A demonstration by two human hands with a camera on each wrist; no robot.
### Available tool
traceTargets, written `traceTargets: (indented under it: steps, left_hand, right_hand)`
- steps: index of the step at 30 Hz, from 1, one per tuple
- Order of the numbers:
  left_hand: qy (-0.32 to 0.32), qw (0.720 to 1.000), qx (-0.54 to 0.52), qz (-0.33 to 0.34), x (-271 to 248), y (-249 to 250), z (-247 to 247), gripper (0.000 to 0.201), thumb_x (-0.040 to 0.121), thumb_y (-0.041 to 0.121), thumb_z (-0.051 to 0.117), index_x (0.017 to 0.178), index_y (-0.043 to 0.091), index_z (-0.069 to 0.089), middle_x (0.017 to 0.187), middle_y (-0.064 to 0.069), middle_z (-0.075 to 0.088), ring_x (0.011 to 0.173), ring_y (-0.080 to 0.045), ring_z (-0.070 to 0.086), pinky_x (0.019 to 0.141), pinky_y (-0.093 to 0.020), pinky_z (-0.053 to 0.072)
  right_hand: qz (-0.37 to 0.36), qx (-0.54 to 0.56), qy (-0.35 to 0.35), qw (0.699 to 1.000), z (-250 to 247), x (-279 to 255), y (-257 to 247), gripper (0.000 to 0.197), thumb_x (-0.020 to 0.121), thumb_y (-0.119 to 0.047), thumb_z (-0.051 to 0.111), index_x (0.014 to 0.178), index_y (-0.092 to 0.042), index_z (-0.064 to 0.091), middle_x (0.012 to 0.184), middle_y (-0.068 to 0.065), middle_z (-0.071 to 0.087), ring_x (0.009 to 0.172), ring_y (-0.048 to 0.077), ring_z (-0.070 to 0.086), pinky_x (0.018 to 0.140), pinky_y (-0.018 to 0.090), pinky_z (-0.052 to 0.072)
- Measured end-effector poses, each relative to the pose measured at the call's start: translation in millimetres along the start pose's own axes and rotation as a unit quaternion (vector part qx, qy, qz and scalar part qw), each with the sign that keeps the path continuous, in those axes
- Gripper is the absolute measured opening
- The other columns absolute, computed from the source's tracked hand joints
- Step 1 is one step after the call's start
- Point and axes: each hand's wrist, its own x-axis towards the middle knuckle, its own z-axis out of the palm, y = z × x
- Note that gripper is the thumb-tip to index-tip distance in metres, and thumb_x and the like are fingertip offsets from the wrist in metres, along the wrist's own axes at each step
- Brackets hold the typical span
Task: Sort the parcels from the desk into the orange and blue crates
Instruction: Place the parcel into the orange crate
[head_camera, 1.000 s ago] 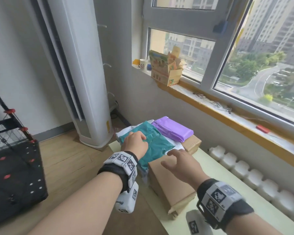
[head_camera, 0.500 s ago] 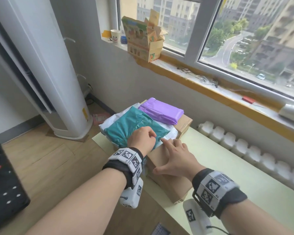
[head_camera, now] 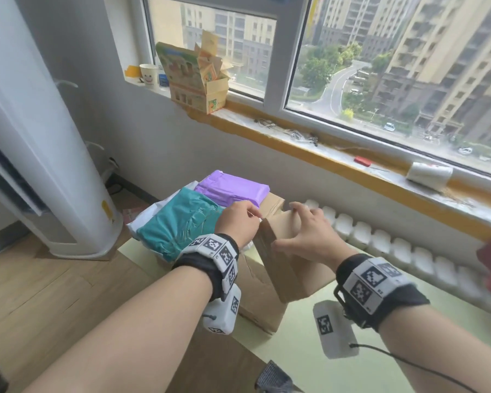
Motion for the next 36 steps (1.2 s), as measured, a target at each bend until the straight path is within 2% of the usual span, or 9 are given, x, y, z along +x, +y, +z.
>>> traceTargets:
  steps: [8, 10, 14, 17, 20, 23, 26, 29, 36]
  left_hand:
    - [-0.027, 0.994, -0.104, 0.002, 7.4, 58.2, 36.6, 0.025, 0.096, 0.038, 0.049, 0.095, 0.016, 0.059, 0.091, -0.001, 0.061, 0.083, -0.023, 0.062, 0.081, -0.033, 0.052]
    - [-0.096, 0.986, -0.130, -0.050, 4.5, 73.1, 46.4, 0.040, 0.098, 0.048, 0.038, 0.087, 0.015, 0.056, 0.086, -0.006, 0.058, 0.068, -0.023, 0.060, 0.064, -0.033, 0.053]
    - [-0.216, 0.944, -0.196, -0.153, -6.4, 100.5, 55.4, 0.078, 0.086, 0.077, 0.028, 0.125, 0.013, 0.050, 0.111, -0.017, 0.058, 0.086, -0.033, 0.067, 0.075, -0.040, 0.054]
    - [-0.272, 0.875, -0.335, -0.220, -13.8, 126.6, 65.7, 0.095, 0.076, 0.087, 0.033, 0.133, 0.011, 0.043, 0.112, -0.027, 0.061, 0.089, -0.043, 0.069, 0.075, -0.048, 0.057]
    - [-0.294, 0.819, -0.436, -0.232, -21.3, 153.1, 76.6, 0.083, 0.072, 0.087, 0.044, 0.122, 0.021, 0.052, 0.108, -0.020, 0.067, 0.089, -0.044, 0.069, 0.079, -0.050, 0.057]
    - [-0.274, 0.817, -0.469, -0.194, -30.4, 170.9, 84.2, 0.042, 0.082, 0.057, 0.064, 0.108, 0.024, 0.062, 0.119, -0.007, 0.059, 0.091, -0.037, 0.068, 0.081, -0.054, 0.056]
    - [-0.273, 0.839, -0.446, -0.152, -38.8, 177.1, 93.1, 0.025, 0.090, 0.039, 0.061, 0.108, 0.022, 0.059, 0.120, -0.008, 0.054, 0.097, -0.028, 0.062, 0.067, -0.041, 0.060]
    - [-0.259, 0.826, -0.469, -0.178, -44.6, 177.7, 104.5, 0.039, 0.076, 0.052, 0.066, 0.098, 0.020, 0.064, 0.109, -0.007, 0.055, 0.104, -0.033, 0.060, 0.074, -0.049, 0.058]
    - [-0.181, 0.862, -0.450, -0.148, -46.0, 172.9, 109.3, 0.071, 0.066, 0.043, 0.078, 0.125, 0.015, 0.052, 0.108, -0.010, 0.061, 0.093, -0.024, 0.062, 0.074, -0.041, 0.059]
  right_hand:
    - [0.030, 0.171, 0.188, 0.967, -62.0, -12.0, 46.0, 0.084, 0.067, -0.034, 0.081, 0.134, -0.034, 0.029, 0.122, 0.001, 0.030, 0.114, 0.027, 0.046, 0.098, 0.047, 0.050]
    - [0.015, 0.222, 0.231, 0.947, -72.7, -18.9, 55.5, 0.081, 0.069, -0.025, 0.083, 0.130, -0.032, 0.030, 0.124, 0.000, 0.029, 0.112, 0.024, 0.047, 0.095, 0.042, 0.052]
    - [-0.054, 0.274, 0.299, 0.912, -88.0, -32.9, 74.8, 0.079, 0.068, -0.012, 0.085, 0.122, -0.030, 0.030, 0.131, 0.003, 0.032, 0.113, 0.014, 0.043, 0.095, 0.022, 0.048]
    - [-0.087, 0.265, 0.323, 0.904, -99.8, -47.2, 93.0, 0.080, 0.068, -0.010, 0.086, 0.122, -0.027, 0.030, 0.134, 0.006, 0.034, 0.115, 0.011, 0.043, 0.084, 0.002, 0.041]
    - [-0.107, 0.264, 0.331, 0.900, -109.4, -62.6, 108.3, 0.083, 0.068, -0.008, 0.086, 0.128, -0.020, 0.031, 0.134, 0.008, 0.034, 0.111, 0.000, 0.045, 0.079, -0.002, 0.038]
    - [-0.102, 0.249, 0.326, 0.906, -116.4, -76.5, 124.6, 0.100, 0.065, -0.015, 0.090, 0.143, -0.023, 0.028, 0.140, 0.003, 0.031, 0.113, 0.001, 0.039, 0.080, -0.006, 0.033]
    - [-0.080, 0.235, 0.303, 0.920, -121.9, -87.9, 144.0, 0.117, 0.062, -0.028, 0.092, 0.153, -0.034, 0.018, 0.142, -0.008, 0.026, 0.120, -0.004, 0.034, 0.086, 0.002, 0.032]
    - [-0.063, 0.225, 0.268, 0.935, -123.9, -99.8, 156.6, 0.121, 0.064, -0.030, 0.091, 0.155, -0.035, 0.012, 0.144, -0.008, 0.025, 0.104, -0.015, 0.040, 0.078, 0.000, 0.037]
    - [0.003, 0.261, 0.187, 0.947, -120.4, -110.3, 185.9, 0.123, 0.055, -0.073, 0.080, 0.154, -0.043, 0.013, 0.156, -0.004, 0.025, 0.141, 0.013, 0.029, 0.111, 0.037, 0.030]
